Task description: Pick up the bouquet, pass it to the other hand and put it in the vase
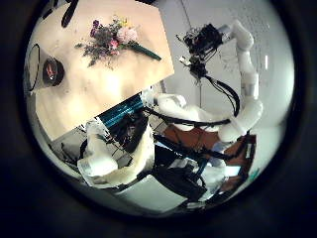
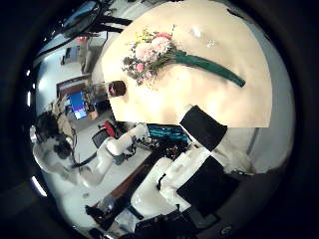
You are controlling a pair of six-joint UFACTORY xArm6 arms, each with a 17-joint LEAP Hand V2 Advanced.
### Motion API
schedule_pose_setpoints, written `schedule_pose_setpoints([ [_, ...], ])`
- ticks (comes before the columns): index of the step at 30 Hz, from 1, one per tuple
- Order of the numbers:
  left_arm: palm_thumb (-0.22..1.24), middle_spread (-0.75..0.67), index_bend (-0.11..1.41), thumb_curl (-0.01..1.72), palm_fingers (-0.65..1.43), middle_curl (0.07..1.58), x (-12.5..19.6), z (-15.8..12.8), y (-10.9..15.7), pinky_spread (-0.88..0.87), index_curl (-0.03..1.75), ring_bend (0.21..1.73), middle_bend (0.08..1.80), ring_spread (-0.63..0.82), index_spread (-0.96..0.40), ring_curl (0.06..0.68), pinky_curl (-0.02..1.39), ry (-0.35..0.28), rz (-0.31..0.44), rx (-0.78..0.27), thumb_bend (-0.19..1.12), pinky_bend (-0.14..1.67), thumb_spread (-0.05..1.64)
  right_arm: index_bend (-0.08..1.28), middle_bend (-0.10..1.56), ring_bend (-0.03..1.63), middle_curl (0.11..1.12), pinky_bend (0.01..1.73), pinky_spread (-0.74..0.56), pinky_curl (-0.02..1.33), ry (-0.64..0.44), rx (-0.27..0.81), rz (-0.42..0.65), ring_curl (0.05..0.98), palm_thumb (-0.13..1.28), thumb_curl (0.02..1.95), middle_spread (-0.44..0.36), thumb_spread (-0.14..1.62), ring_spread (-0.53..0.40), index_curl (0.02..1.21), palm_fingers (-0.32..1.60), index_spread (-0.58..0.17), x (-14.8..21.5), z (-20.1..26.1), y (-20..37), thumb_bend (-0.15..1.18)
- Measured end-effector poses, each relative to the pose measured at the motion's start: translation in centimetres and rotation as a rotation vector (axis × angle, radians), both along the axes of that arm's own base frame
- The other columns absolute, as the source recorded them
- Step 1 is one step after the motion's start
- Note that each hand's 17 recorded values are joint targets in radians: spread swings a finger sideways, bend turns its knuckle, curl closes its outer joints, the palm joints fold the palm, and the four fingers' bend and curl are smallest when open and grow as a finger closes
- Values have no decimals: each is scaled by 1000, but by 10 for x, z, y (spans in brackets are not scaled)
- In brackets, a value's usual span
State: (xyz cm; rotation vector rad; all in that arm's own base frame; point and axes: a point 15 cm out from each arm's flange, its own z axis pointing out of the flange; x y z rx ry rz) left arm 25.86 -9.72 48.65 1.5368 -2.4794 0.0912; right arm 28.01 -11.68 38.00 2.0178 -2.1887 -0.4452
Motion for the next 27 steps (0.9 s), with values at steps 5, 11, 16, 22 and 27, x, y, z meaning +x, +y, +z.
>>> schedule_pose_setpoints([
  [5, 319, 435, 178, 322, 40, 289, 4, -7, -6, 556, 356, 495, 183, 570, 61, 209, 304, 11, -68, 2, -25, 205, 1080, 172, 244, 564, 376, 413, 347, 238, 24, 17, -87, 217, 639, 378, -4, 1207, 44, 297, 352, -330, 17, -35, -35, -16],
  [11, 322, 445, 180, 319, 36, 287, 2, -23, -18, 566, 355, 496, 181, 573, 61, 208, 306, 57, -128, 22, -23, 199, 1083, 162, 257, 610, 380, 406, 276, 231, -26, -7, -130, 227, 664, 390, -13, 1158, -17, 299, 383, -312, 44, -90, -66, -18],
  [16, 322, 449, 181, 318, 35, 285, 8, -39, -23, 568, 355, 498, 179, 573, 61, 209, 308, 104, -147, 51, -23, 199, 1085, 180, 267, 663, 385, 401, 231, 224, -25, -6, -144, 238, 687, 401, -34, 1121, -61, 305, 427, -305, 41, -155, -69, -19],
  [22, 325, 451, 182, 317, 32, 283, 8, -46, -23, 570, 356, 494, 182, 582, 67, 207, 309, 133, -153, 68, -22, 197, 1087, 160, 272, 706, 391, 426, 224, 223, 0, -4, -146, 254, 692, 410, -47, 1086, -85, 313, 430, -287, 32, -205, -57, -22],
  [27, 328, 458, 181, 316, 30, 282, 15, -51, -27, 570, 356, 494, 182, 585, 69, 207, 308, 147, -151, 71, -23, 196, 1089, 165, 292, 729, 401, 445, 214, 219, -20, -14, -142, 260, 690, 413, -60, 1071, -98, 312, 424, -273, 38, -221, -59, -23],
])
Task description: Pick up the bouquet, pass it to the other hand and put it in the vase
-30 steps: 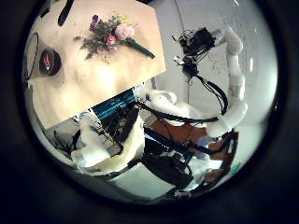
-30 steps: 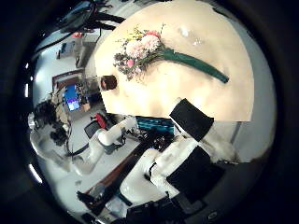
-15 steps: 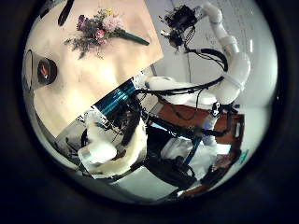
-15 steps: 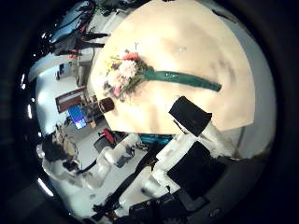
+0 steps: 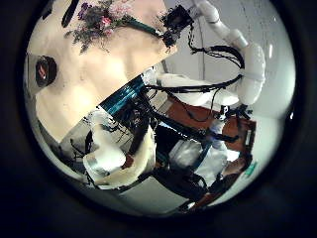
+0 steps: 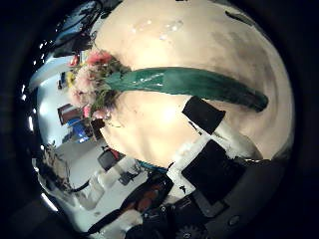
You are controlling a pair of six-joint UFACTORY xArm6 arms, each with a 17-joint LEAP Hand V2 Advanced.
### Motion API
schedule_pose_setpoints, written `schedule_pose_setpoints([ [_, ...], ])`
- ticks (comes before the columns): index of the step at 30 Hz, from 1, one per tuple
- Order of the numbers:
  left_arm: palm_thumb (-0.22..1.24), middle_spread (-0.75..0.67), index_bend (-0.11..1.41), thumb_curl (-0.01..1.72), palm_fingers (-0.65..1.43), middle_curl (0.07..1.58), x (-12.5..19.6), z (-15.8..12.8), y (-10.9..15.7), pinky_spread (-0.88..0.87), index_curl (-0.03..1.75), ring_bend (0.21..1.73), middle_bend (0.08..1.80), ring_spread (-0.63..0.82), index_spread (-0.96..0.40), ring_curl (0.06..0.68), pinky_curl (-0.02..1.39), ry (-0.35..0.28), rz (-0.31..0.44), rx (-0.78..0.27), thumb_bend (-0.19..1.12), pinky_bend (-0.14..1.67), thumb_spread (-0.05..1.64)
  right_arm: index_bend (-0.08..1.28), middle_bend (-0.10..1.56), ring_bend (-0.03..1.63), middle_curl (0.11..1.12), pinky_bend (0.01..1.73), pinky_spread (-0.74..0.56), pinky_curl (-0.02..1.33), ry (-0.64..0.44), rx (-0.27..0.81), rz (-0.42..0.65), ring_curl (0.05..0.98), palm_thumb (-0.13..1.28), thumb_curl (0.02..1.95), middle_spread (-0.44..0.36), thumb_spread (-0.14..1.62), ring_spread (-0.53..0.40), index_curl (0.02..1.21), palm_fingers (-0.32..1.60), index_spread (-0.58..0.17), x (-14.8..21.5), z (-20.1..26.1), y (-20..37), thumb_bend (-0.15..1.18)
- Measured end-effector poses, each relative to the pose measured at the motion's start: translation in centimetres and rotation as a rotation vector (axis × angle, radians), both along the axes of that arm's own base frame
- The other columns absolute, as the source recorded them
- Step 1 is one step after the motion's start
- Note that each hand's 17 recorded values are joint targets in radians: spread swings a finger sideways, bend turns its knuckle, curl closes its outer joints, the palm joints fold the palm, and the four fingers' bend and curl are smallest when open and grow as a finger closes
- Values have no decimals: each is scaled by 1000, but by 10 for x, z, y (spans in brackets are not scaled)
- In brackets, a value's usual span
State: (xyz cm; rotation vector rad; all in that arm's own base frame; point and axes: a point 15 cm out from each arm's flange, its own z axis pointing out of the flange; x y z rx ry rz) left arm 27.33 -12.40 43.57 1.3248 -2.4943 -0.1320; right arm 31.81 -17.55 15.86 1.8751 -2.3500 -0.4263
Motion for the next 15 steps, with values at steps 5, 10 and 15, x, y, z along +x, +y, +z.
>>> schedule_pose_setpoints([
  [5, 328, 461, 181, 314, 26, 280, 2, -6, -1, 571, 356, 491, 182, 582, 72, 206, 309, 20, 1, 4, -23, 198, 1090, 169, 310, 752, 411, 474, 188, 217, 1, -1, 7, 268, 682, 414, -66, 1062, -106, 316, 428, -268, 1, -1, 2, -25],
  [10, 329, 467, 183, 313, 24, 279, 4, -9, -2, 571, 358, 483, 181, 583, 74, 207, 309, 29, 1, 7, -23, 196, 1090, 174, 321, 766, 418, 493, 172, 212, 25, 10, 13, 273, 690, 417, -69, 1053, -114, 323, 418, -267, 1, -11, 8, -22],
  [15, 330, 468, 180, 312, 22, 277, 4, -9, -1, 572, 358, 480, 183, 584, 74, 208, 308, 30, -2, 7, -23, 198, 1092, 177, 326, 775, 423, 511, 163, 209, 47, 20, 11, 275, 692, 416, -70, 1050, -117, 331, 410, -267, -2, -19, 9, -23],
])
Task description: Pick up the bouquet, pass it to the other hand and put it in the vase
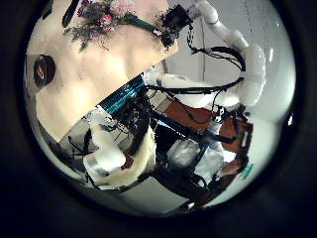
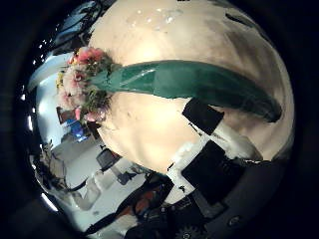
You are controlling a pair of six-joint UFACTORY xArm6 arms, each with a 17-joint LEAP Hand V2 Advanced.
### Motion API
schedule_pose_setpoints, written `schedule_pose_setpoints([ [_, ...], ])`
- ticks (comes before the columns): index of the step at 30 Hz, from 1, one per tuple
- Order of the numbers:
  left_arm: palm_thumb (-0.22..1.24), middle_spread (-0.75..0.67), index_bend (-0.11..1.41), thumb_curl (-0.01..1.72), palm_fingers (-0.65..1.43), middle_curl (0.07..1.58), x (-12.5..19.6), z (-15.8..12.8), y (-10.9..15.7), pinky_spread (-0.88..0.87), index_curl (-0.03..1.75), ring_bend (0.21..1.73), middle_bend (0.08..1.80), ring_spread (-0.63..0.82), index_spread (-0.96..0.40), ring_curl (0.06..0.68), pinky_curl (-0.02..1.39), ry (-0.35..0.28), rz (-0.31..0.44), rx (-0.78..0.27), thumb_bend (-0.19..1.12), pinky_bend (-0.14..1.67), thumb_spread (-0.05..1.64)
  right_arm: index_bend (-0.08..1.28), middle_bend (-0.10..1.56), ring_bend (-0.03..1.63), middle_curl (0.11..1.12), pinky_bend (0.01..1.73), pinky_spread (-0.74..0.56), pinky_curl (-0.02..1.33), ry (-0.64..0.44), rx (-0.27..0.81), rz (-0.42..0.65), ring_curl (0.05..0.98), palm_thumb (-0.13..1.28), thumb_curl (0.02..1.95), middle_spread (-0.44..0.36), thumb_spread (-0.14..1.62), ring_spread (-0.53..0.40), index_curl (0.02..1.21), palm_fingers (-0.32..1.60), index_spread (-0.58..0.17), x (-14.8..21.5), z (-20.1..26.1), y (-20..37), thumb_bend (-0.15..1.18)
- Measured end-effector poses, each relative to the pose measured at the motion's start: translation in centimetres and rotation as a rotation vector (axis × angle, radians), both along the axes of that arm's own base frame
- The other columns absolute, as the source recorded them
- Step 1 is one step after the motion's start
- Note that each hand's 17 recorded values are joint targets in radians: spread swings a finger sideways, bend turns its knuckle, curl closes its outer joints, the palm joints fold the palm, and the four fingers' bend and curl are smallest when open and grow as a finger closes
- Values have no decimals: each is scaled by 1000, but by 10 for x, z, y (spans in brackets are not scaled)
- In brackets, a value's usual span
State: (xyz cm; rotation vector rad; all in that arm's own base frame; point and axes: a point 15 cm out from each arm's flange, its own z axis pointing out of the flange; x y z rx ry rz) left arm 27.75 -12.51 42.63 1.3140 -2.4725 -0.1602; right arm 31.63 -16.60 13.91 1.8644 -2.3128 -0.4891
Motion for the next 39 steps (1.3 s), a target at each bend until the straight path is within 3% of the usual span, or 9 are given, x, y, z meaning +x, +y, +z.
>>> schedule_pose_setpoints([
  [15, 344, 469, 183, 313, 20, 276, 3, -3, 0, 573, 357, 479, 180, 586, 75, 211, 309, 11, -2, 2, -22, 197, 1102, 190, 368, 825, 443, 518, 129, 178, 4, -20, 12, 287, 776, 440, -93, 1026, -143, 363, 468, -266, 10, -15, 5, -9],
  [20, 344, 475, 183, 314, 19, 274, 3, -4, 0, 573, 358, 479, 180, 586, 75, 212, 310, 14, -5, 4, -22, 197, 1102, 181, 430, 904, 473, 582, -6, 164, 5, -23, 44, 309, 832, 456, -147, 1005, -204, 375, 642, -303, 16, -15, 17, -14],
  [23, 344, 476, 183, 314, 19, 273, 3, -3, -1, 573, 358, 478, 181, 586, 75, 212, 310, 16, -5, 2, -22, 197, 1102, 188, 501, 986, 515, 758, -213, 197, 1, -25, 46, 342, 881, 470, -196, 988, -258, 392, 931, -353, 17, -15, 17, -10],
  [24, 344, 476, 183, 314, 20, 273, 3, -3, -1, 573, 358, 478, 181, 586, 75, 212, 310, 15, -5, 1, -22, 197, 1102, 226, 550, 1008, 539, 825, -289, 214, -4, -27, 46, 351, 899, 476, -211, 983, -261, 411, 1130, -380, 18, -15, 16, -7],
  [27, 344, 477, 183, 314, 20, 272, 3, -3, -2, 573, 358, 478, 181, 586, 75, 212, 310, 15, -5, 0, -22, 197, 1102, 351, 678, 1068, 616, 936, -379, 282, -37, -42, 50, 410, 936, 490, -236, 969, -262, 500, 1264, -420, 27, -13, 14, -8],
  [30, 344, 477, 183, 315, 19, 272, 3, -3, -1, 573, 358, 475, 181, 587, 75, 213, 310, 16, -7, 0, -22, 197, 1102, 538, 823, 1142, 693, 1100, -359, 360, -56, -50, 52, 458, 962, 503, -246, 956, -252, 606, 1347, -447, 31, -6, 13, -13],
  [34, 344, 477, 183, 315, 19, 272, 3, -3, 0, 573, 358, 473, 181, 587, 75, 214, 311, 16, -9, -2, -22, 197, 1102, 796, 1002, 1251, 788, 1268, -305, 448, -99, -70, 50, 523, 1013, 531, -243, 935, -243, 747, 1283, -442, 37, 7, 9, -5],
  [39, 344, 477, 183, 315, 19, 272, 3, -1, 0, 573, 358, 472, 181, 587, 75, 215, 311, 10, -7, -6, -22, 197, 1102, 994, 1180, 1347, 850, 1360, -249, 522, -225, -121, 5, 588, 1123, 600, -212, 944, -229, 858, 1222, -384, 50, 37, -20, 39],
])
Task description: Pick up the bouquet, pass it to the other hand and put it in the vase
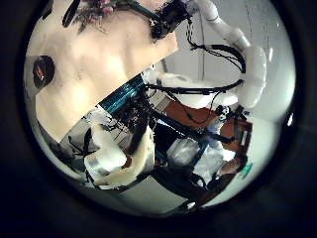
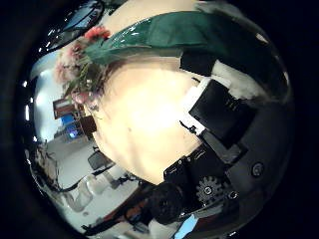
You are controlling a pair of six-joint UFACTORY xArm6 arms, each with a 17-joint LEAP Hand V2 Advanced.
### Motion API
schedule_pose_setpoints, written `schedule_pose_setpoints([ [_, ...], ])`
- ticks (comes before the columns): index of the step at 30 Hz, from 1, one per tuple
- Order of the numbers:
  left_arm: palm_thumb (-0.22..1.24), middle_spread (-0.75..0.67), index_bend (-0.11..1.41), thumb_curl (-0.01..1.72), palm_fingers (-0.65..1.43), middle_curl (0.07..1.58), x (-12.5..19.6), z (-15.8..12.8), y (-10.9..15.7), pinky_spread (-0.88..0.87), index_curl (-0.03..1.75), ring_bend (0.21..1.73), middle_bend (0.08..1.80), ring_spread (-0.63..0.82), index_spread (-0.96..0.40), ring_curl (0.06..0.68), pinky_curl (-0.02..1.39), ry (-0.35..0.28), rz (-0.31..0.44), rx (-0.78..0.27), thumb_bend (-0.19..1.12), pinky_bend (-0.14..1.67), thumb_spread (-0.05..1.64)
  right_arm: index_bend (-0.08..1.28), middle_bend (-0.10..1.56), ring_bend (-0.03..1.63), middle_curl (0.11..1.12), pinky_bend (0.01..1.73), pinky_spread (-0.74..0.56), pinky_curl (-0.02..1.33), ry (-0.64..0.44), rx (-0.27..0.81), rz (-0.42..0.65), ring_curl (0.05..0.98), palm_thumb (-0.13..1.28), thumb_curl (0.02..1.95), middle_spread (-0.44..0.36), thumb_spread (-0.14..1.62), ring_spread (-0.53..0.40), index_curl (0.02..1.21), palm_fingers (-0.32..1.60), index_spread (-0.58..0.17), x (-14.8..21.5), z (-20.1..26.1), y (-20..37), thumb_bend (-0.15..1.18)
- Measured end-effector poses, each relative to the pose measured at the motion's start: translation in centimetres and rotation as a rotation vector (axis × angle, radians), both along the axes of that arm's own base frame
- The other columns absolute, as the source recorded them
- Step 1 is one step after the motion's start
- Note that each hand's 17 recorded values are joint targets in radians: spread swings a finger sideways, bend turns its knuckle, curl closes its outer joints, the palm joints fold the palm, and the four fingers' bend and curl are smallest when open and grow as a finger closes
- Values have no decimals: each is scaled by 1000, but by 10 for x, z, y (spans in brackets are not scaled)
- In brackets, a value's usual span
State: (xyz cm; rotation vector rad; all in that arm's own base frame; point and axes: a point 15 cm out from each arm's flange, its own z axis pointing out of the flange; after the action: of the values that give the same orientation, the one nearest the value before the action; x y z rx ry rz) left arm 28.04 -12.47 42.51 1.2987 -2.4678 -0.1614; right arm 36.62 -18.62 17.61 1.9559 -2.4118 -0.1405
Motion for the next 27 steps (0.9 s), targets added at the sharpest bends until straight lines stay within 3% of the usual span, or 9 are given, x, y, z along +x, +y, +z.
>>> schedule_pose_setpoints([
  [4, 344, 477, 183, 315, 19, 272, 1, 2, 0, 573, 358, 471, 181, 588, 75, 216, 311, -6, 0, -5, -22, 197, 1102, 1060, 1256, 1396, 860, 1389, -222, 564, -67, -1, -13, 624, 1173, 652, -181, 939, -217, 897, 1177, -340, -7, 30, -14, 54],
  [12, 355, 471, 187, 313, 32, 275, 13, 13, 2, 572, 362, 466, 185, 586, 70, 216, 305, -30, 31, -54, -21, 192, 1104, 1112, 1316, 1443, 840, 1395, -186, 630, -273, 189, 45, 660, 1184, 748, -140, 916, -198, 920, 1148, -285, -13, 114, 34, 43],
  [18, 358, 456, 188, 310, 54, 280, 23, 22, -7, 564, 366, 469, 188, 582, 63, 215, 300, -46, 57, -103, -21, 189, 1107, 1134, 1337, 1458, 821, 1369, -176, 666, -460, 266, 44, 671, 1179, 814, -126, 904, -189, 918, 1146, -259, -20, 196, 43, 30],
  [27, 356, 422, 184, 309, 105, 293, 41, 34, -16, 544, 369, 472, 190, 561, 73, 214, 294, -22, 147, -278, -23, 191, 1117, 1156, 1360, 1465, 788, 1333, -174, 715, -725, 537, 68, 676, 1176, 897, -114, 894, -183, 904, 1152, -234, -18, 299, 94, 14],
])
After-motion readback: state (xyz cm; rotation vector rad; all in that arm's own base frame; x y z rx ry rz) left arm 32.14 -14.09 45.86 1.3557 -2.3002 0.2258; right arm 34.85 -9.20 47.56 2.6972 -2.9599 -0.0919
